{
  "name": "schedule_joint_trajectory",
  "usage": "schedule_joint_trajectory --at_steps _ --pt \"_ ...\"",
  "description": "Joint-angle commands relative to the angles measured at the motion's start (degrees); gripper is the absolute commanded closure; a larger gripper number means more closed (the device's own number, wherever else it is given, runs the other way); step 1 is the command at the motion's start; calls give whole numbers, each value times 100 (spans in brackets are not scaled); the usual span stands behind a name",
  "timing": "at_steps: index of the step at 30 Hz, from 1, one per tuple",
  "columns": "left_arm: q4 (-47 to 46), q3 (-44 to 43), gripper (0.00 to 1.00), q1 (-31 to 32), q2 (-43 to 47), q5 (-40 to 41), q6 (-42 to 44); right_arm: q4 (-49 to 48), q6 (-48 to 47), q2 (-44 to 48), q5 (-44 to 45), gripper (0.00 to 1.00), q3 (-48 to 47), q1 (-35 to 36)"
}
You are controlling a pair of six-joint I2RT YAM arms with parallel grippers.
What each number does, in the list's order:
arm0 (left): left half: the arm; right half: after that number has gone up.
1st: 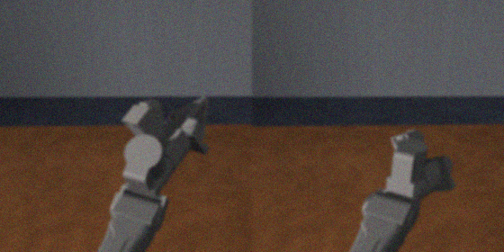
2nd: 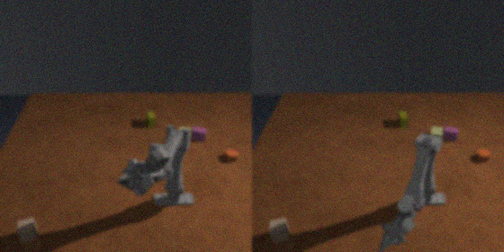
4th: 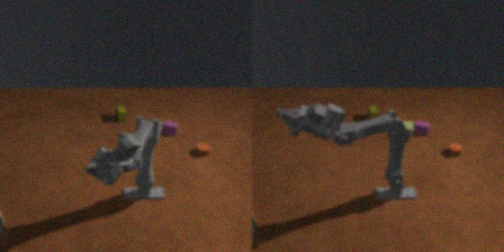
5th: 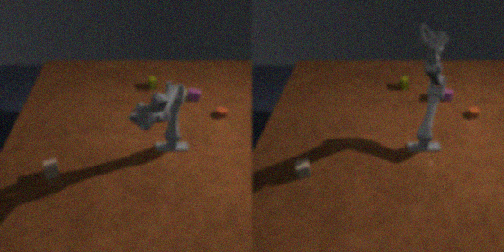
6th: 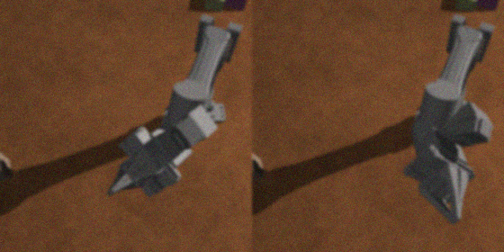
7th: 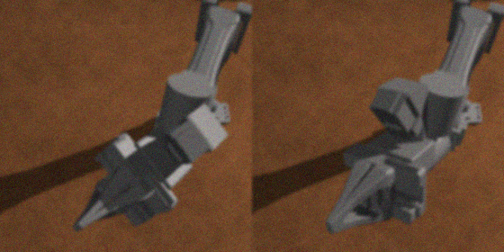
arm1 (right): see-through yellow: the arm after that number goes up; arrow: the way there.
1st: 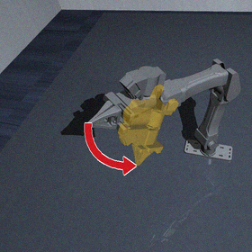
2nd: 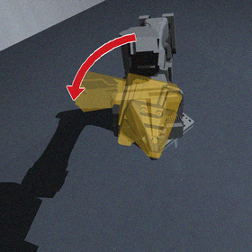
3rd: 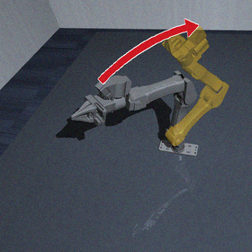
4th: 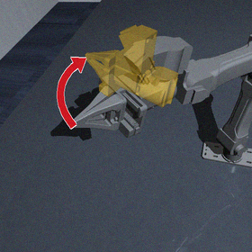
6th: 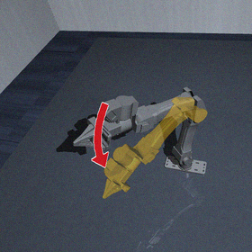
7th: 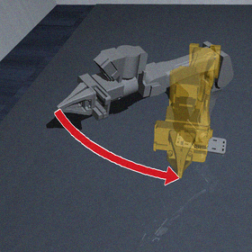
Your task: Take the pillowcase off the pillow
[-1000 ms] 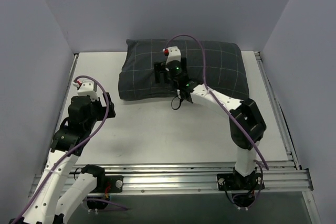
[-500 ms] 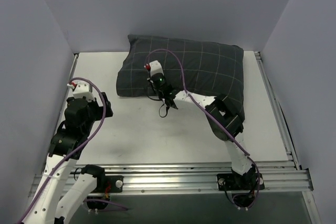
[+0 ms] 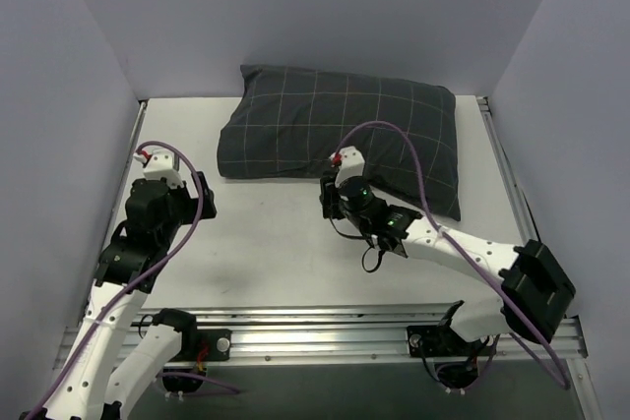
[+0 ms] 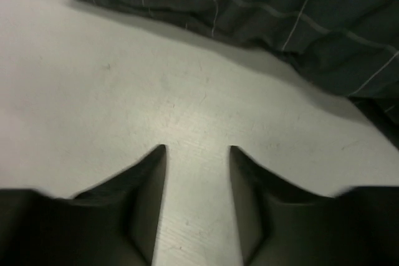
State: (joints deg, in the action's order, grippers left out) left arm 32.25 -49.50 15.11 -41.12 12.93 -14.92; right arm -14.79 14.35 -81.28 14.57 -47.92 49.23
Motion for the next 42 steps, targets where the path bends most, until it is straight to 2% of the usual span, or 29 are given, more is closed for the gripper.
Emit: schedule_joint_trajectory --at_steps 1,2,3,5,6,10,17,20,24,25,28,29,30,31,37,38,40,42 --pt "-316 -87 5 -61 -89 -124 6 -436 1392 541 300 53 204 -256" --pt "-307 -87 5 -61 -89 -106 -2 -803 1682 586 362 36 361 -422" --pt "-298 -87 5 -70 -71 -80 -2 -1024 2216 613 380 14 449 -536" --pt "-272 -43 5 -70 -36 -54 -2 -1489 2729 482 406 3 538 -843" --pt "-272 -34 5 -70 -1 -36 -11 -1588 2983 394 467 0 503 -915" --pt "-272 1 5 -70 8 8 -11 -2010 4124 -325 1291 0 222 -1012" --pt "-246 -8 5 -70 -71 43 -29 -2774 5251 -1829 1531 0 -673 -1082" --pt "-237 1 5 -70 -80 52 -29 -3108 5437 -2418 1881 0 -1069 -1082" --pt "-210 -16 5 -70 -133 78 -29 -3294 5657 -3243 1857 0 -1640 -1179" --pt "-210 -25 5 -79 -141 87 -29 -3276 5675 -3367 1822 3 -1911 -1214" --pt "-210 -16 5 -79 -124 131 -29 -3293 5693 -3710 1630 54 -2107 -1258" --pt "-210 -16 5 -79 -107 131 -37 -3424 5693 -3755 1532 83 -2081 -1302" --pt "-210 -16 5 -79 -89 140 -38 -3487 5684 -3816 1418 93 -2046 -1328" --pt "-210 -8 5 -79 -89 140 -38 -3539 5649 -3826 1104 100 -2011 -1346" --pt "-228 -25 4 -79 -62 149 -29 -4286 5211 -3308 -838 100 -949 -1425" --pt "-228 -16 4 -70 -54 149 -29 -4243 5010 -3159 -1659 100 -764 -1425" --pt "-237 -25 4 -70 -36 96 -29 -3832 4693 -2562 -2280 100 -289 -1425" --pt "-254 -51 4 -70 -53 -27 -29 -2639 3964 -1740 -2827 100 -17 -1416"
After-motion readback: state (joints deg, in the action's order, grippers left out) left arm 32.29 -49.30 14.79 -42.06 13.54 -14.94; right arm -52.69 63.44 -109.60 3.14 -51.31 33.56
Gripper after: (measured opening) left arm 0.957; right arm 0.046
